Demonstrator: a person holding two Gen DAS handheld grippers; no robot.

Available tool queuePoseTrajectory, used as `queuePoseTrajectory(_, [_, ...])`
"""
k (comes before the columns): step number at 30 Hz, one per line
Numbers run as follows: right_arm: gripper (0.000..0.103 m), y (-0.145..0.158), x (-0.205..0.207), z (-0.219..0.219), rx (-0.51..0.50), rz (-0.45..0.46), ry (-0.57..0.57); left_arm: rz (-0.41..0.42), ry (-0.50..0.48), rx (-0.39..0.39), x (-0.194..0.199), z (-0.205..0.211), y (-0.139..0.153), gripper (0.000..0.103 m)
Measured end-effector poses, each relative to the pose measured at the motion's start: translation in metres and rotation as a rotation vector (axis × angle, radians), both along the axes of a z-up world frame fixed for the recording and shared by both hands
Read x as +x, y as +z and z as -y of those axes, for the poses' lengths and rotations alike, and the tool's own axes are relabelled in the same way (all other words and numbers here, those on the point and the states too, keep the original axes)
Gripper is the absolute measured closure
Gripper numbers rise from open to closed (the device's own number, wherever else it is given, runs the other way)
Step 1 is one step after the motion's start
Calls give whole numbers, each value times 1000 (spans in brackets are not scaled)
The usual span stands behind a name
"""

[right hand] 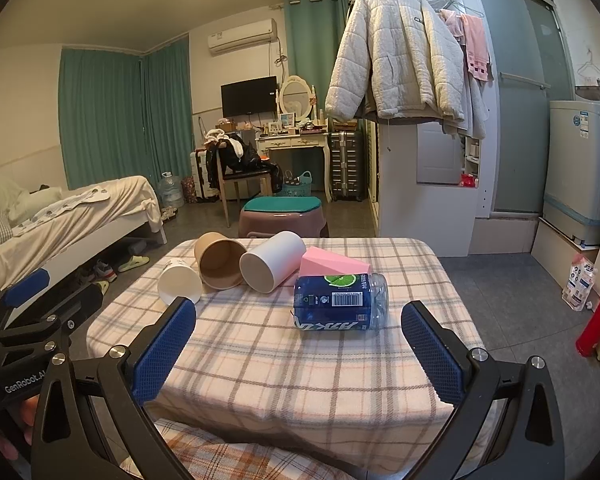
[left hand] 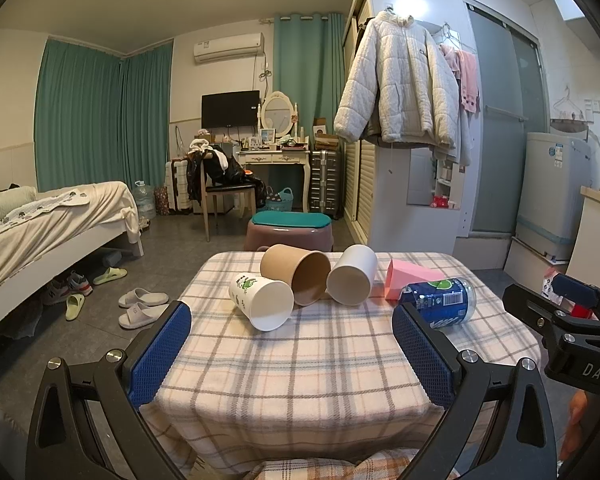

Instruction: Flip cup upside down

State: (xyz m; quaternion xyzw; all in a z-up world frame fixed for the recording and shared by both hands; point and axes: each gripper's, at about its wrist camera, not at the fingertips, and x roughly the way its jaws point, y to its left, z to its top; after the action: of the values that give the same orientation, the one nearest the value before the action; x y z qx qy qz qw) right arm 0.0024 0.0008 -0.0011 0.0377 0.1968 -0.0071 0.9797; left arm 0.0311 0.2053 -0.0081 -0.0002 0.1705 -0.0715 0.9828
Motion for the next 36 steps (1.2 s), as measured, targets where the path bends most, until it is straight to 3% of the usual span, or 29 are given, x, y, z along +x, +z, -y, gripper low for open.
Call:
queuePoseTrajectory(27, [0,-3,3,-6,-10,-9,6,-7,8,-3,3,-2,-3,0])
queuePoseTrajectory(36, [0,0,29,-21,-54,-53,21,-30,28,-27,25,-14,-8,0])
